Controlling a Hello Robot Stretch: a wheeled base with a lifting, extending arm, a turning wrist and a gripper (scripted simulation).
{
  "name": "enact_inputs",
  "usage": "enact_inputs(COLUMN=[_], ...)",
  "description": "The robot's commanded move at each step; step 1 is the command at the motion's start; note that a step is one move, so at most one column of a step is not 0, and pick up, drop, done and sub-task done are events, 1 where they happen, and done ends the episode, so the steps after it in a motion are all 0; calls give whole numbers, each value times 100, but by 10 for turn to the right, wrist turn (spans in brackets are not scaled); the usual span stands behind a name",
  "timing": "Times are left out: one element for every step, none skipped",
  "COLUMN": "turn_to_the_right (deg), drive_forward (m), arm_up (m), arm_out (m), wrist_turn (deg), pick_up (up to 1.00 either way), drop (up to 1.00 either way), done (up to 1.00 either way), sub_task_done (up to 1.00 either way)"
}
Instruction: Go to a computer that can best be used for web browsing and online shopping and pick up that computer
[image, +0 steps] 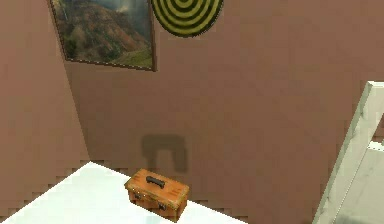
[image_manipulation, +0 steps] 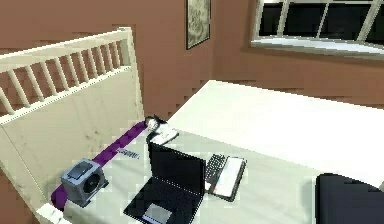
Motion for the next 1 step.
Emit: enact_inputs(turn_to_the_right=[0], drive_forward=[0], arm_up=[0], arm_out=[18], wrist_turn=[0], pick_up=[0], drop=[0], done=[0], sub_task_done=[0])
